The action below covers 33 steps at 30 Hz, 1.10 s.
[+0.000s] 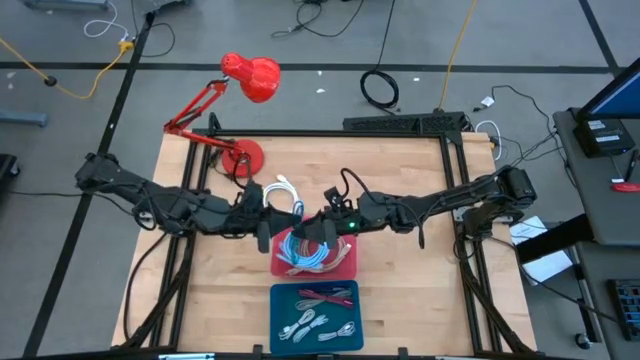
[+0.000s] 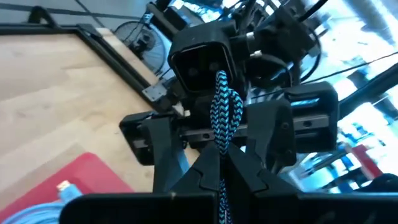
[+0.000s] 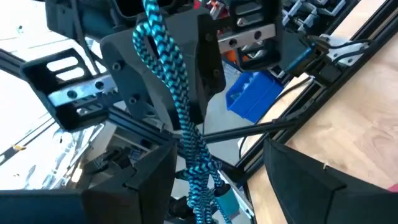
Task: Pick & Place USB Port
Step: Put the blue and black charger cable into the blue bin
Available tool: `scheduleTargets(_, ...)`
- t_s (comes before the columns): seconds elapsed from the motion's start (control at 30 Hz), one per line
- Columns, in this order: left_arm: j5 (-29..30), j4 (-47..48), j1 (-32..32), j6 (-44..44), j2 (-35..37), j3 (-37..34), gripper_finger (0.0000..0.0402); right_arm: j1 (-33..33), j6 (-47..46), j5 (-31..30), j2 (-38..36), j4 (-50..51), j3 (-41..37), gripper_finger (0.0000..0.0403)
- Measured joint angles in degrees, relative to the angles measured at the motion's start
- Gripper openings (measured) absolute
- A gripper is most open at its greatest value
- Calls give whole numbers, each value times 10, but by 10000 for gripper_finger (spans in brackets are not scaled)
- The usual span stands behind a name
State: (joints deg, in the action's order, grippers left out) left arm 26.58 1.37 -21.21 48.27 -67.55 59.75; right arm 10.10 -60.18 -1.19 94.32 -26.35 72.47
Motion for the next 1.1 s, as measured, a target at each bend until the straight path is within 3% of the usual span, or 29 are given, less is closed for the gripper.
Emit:
scheduleTargets(0.23,-7,64,14,1,-17,35,4,0,-1,16,0,0,0,184)
scheduleTargets(0.53,-22,64,26,2,-13,36,4,10,15,30,-1,-1,0,27)
scheduleTargets(0.63,-39,46,27,-4,-11,36,15,12,17,43,-1,-15,0,25)
scheduleTargets(0.8,-82,-41,33,-15,20,35,73,20,13,49,-1,-74,0,34)
scheduleTargets(1.0,-106,-171,27,-84,72,36,118,31,17,48,-1,-205,0,25)
scheduleTargets(1.1,-114,-190,14,-118,90,36,124,38,47,61,-1,-279,1,25)
